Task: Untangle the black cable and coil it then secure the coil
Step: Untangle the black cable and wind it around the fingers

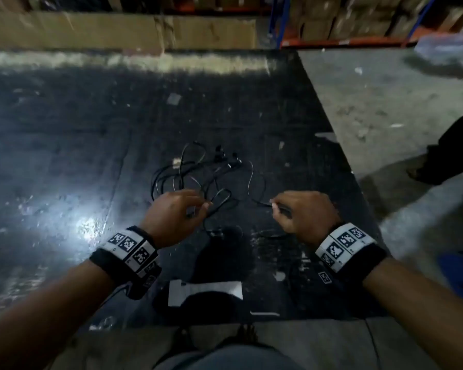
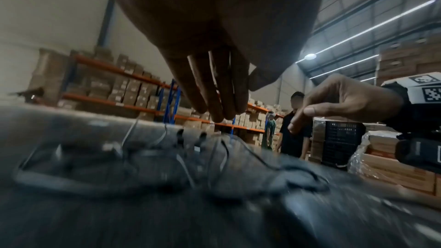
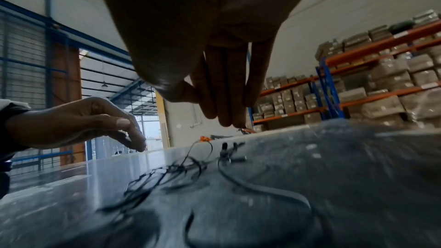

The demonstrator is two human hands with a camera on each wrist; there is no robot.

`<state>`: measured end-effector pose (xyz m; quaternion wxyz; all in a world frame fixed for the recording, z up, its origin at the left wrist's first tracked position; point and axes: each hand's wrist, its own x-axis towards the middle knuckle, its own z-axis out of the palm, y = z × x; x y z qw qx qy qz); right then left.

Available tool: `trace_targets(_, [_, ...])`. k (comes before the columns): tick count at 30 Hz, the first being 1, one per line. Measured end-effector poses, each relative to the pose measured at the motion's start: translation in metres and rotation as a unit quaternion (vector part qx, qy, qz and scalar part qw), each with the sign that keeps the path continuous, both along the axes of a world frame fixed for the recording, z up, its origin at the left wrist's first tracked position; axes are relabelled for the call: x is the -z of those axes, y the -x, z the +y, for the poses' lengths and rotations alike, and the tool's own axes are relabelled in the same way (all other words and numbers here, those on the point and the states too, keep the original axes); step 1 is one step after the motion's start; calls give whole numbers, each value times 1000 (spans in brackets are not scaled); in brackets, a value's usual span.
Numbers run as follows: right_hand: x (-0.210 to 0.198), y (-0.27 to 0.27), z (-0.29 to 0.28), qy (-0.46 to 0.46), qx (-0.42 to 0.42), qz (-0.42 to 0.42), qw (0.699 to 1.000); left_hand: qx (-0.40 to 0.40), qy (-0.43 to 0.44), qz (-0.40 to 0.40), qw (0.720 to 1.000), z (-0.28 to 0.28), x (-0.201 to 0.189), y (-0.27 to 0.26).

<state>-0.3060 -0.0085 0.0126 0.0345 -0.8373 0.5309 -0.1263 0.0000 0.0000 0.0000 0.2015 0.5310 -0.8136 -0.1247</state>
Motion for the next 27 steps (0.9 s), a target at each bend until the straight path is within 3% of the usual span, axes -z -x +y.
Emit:
trace_targets(6, [44,12,22,-130,-18,65,989,24,-54,13,998,19,33,23])
trace_targets(11, [60,15,19,-85,-4,82,993,17,-30,51,998,6,32,54])
trace_targets(15, [48,13,9,-75,31,-59,995,-11,-52,61,997,-10,29,73])
trace_targets(18, [33,11,6,-63,76,-222,970,-59,-85,126,987,-20,23,77])
trace_targets(22, [14,1,7,-28,79,-333,939,-24,-209,314,926,-22,3,86])
trace_targets(27, [-1,-20,7,-18,43,-389,920,39,-225,405,885,-23,-19,102])
